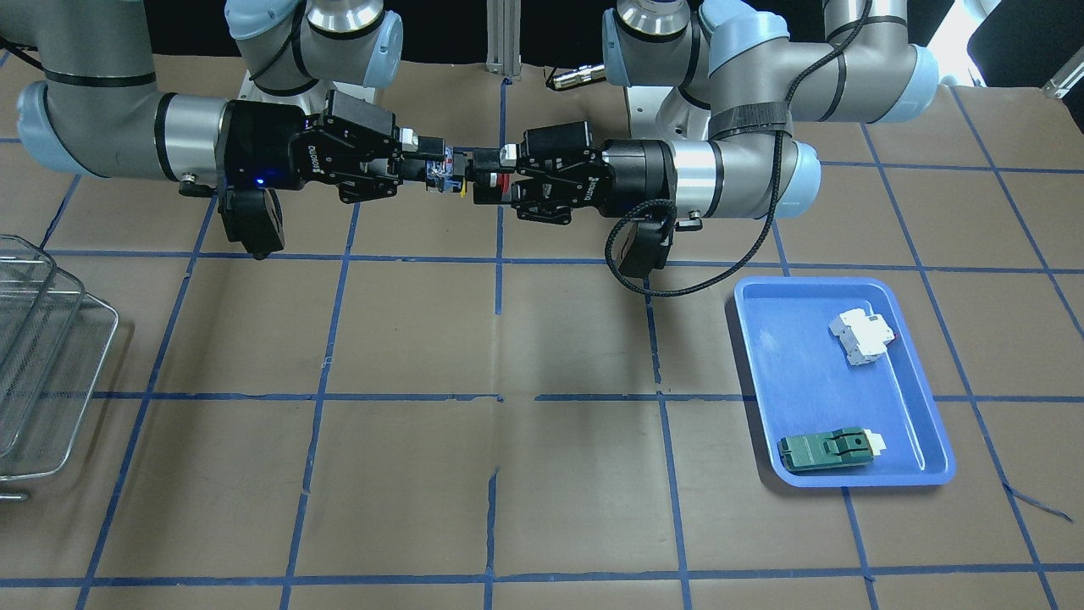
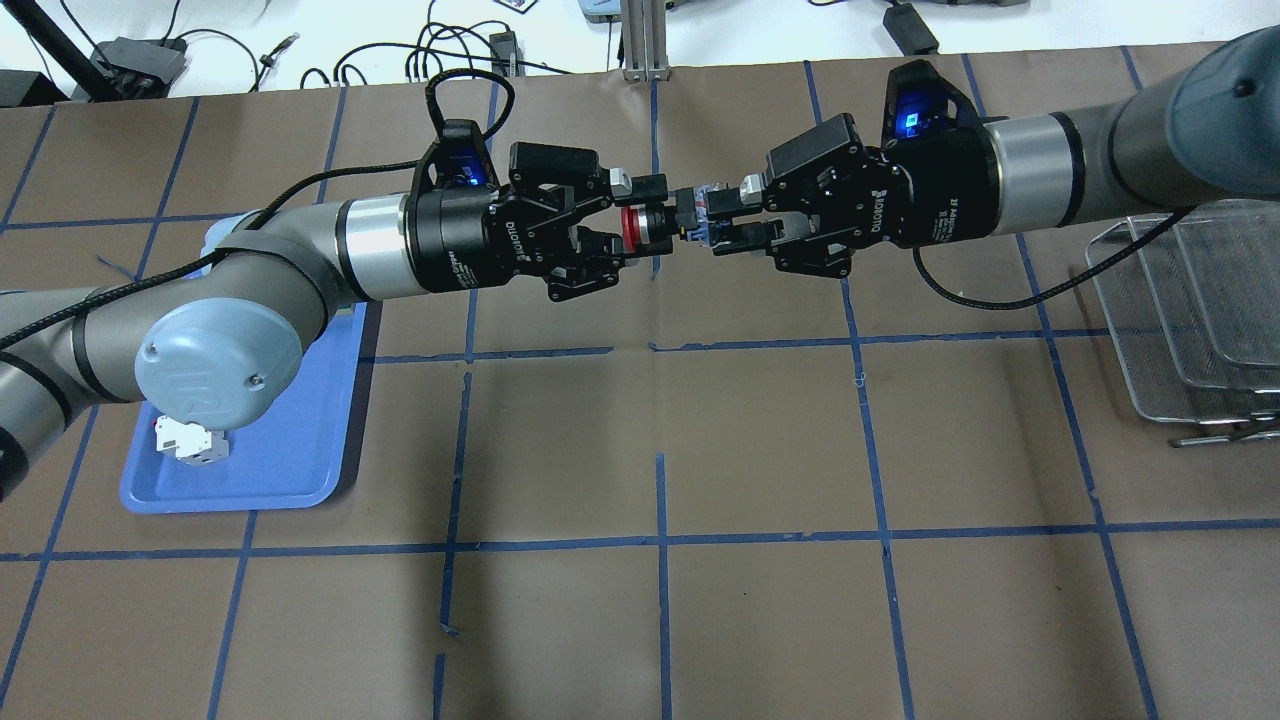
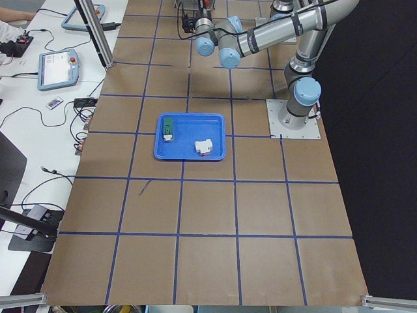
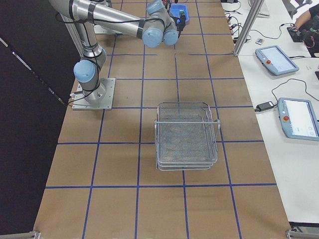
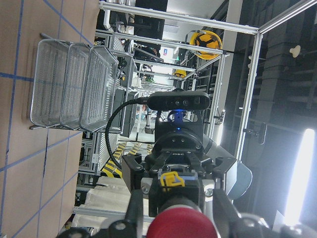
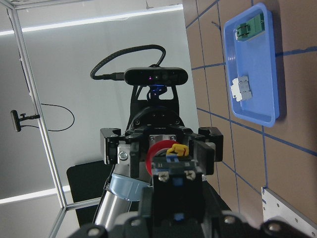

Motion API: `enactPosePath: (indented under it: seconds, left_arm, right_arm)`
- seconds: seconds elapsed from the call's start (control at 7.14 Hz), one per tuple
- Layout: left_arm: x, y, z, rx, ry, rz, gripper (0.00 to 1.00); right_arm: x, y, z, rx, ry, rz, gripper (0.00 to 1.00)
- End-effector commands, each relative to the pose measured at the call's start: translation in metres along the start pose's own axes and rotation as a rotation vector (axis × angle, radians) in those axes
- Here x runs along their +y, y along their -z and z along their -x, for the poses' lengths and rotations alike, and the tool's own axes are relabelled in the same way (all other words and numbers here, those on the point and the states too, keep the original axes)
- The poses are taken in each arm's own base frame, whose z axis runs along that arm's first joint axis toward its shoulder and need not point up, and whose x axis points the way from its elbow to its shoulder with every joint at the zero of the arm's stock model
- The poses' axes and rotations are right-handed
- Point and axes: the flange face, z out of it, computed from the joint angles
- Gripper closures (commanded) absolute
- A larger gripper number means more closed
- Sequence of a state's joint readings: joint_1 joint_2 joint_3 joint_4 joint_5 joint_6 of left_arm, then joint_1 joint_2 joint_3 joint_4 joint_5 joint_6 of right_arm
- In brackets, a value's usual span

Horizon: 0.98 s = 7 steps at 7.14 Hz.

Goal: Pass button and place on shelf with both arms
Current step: 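Open and withdraw the left gripper while the right carries the button to the baskets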

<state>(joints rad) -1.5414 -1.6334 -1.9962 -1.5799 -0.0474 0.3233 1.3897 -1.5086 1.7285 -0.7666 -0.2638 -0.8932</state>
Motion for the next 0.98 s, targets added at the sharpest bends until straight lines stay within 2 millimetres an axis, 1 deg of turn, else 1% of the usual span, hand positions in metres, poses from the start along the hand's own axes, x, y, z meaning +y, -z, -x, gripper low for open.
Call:
enactPosePath:
  seconds: [0.0,0.14,0.28,0.42,0.56,0.7,0.84]
  left_arm:
    - [-0.002,0.000,-0.004,0.000,0.013,-0.001,0.00]
    - [-0.005,0.006,-0.009,0.001,0.025,-0.012,0.00]
    - [-0.013,0.016,-0.015,-0.008,0.021,-0.028,0.00]
    - [-0.028,0.044,-0.011,-0.121,0.026,-0.062,0.00]
    - [-0.042,0.081,-0.006,-0.244,0.018,-0.124,0.00]
    - [-0.046,0.102,-0.003,-0.310,0.025,-0.157,0.00]
    - [-0.047,0.109,0.005,-0.444,0.021,-0.152,0.00]
  right_arm:
    - [-0.003,0.004,0.006,0.005,0.004,-0.005,0.87]
    - [-0.005,0.016,0.003,0.049,0.010,0.010,0.87]
    - [-0.003,0.047,-0.003,0.214,-0.024,0.062,0.87]
    - [-0.009,0.080,-0.004,0.450,-0.027,0.050,0.89]
    - [-0.012,0.101,0.002,0.626,-0.015,0.061,0.89]
    - [-0.011,0.125,0.012,0.779,0.000,0.090,0.89]
    - [-0.013,0.157,0.022,0.929,0.009,0.096,0.89]
